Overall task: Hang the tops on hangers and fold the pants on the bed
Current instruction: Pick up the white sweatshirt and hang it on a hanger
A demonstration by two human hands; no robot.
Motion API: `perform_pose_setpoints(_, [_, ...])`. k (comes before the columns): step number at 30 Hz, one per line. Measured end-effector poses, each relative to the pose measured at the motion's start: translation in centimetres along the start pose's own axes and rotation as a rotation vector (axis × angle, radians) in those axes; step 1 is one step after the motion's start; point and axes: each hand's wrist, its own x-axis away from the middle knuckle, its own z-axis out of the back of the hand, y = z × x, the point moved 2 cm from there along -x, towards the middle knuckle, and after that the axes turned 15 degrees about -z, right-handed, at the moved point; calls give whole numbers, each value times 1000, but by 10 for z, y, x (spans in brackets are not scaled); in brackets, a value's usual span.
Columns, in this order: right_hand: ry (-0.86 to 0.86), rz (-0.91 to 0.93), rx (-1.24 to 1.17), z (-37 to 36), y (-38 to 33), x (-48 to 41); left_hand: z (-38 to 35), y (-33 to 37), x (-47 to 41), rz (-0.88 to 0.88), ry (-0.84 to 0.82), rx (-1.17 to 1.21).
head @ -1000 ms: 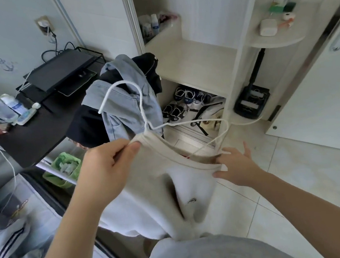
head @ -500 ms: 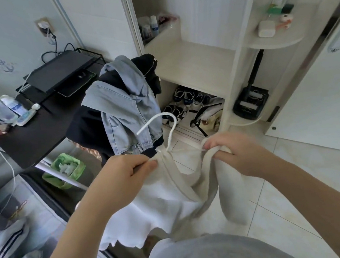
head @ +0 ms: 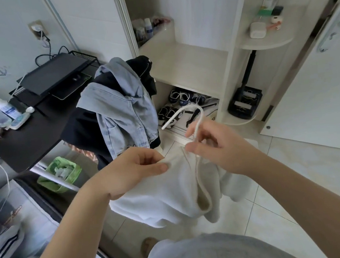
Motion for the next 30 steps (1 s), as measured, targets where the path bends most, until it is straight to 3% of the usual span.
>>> perform_pose_setpoints(4, [17, -4, 163, 4, 3, 0, 0, -4, -5, 107, -28, 192])
perform_pose_setpoints(7, [-9, -41, 189, 6, 8, -1, -3, -6, -9, 94, 14, 161])
perform_pose_setpoints(15, [129, -91, 192, 46, 21, 4, 47, -10, 18, -141, 458, -211])
perform_pose_setpoints(20, [179, -29, 115, 57, 10, 6, 49, -15, 30, -214, 487, -292])
perform_pose_setpoints(26, [112, -42, 91, 45, 6, 3, 44, -16, 29, -277, 513, -366])
perform_pose_setpoints(30, [93, -38, 84, 38, 2, 5, 53, -19, 33, -297, 440, -461])
